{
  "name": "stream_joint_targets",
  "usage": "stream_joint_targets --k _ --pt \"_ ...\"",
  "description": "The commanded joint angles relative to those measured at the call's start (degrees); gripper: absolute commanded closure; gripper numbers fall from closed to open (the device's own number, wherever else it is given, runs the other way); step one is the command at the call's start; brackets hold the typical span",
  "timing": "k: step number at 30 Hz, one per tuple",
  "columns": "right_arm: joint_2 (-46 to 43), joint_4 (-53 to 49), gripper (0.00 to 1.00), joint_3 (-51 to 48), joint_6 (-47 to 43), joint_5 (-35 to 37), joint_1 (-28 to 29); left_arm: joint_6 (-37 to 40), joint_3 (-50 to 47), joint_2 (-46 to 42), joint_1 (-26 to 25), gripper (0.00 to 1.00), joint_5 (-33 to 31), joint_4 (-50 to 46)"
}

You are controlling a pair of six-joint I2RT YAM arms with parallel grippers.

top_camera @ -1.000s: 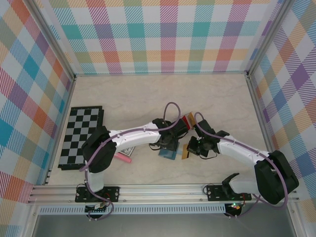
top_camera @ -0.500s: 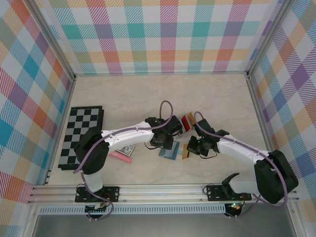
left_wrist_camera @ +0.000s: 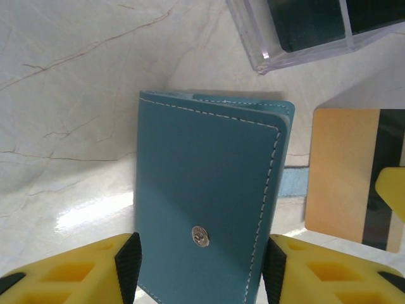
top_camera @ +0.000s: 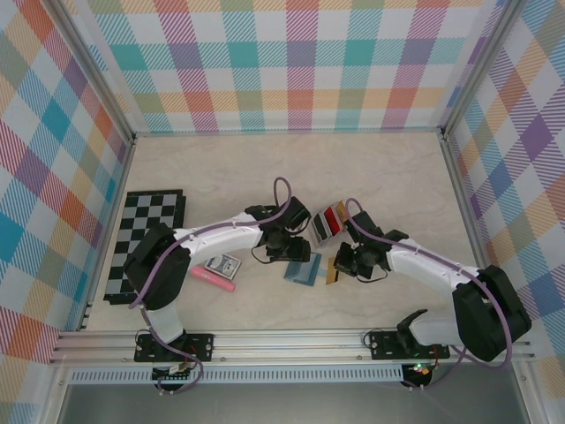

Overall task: Put the credit cards into the card holder
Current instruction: Open the card holder at the bottom-center of the table.

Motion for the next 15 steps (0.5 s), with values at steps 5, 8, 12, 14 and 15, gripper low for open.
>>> stream_joint_targets --k 5,8,12,14,15 --pt "1.9 -3.6 0.97 0.7 -1.2 3.1 -0.4 0.3 -2.7 -3.2 2.2 0.45 5.2 3.2" --pt "2.0 -3.7 0.97 0.7 -1.2 3.1 -0.3 0.2 -3.2 -3.4 2.8 0.46 5.4 3.2" --pt "2.0 -3.8 0.97 0.8 -1.1 3.1 -0.4 0.2 -4.0 -3.6 3.3 0.53 5.8 3.6" --pt "1.9 -3.8 0.97 0.8 -1.0 3.2 -0.4 0.2 -4.0 -3.6 3.5 0.62 5.0 2.9" --pt "1.8 -3.8 0.97 0.7 -1.0 3.2 -0.4 0.2 -4.0 -3.6 3.6 0.67 4.4 2.5"
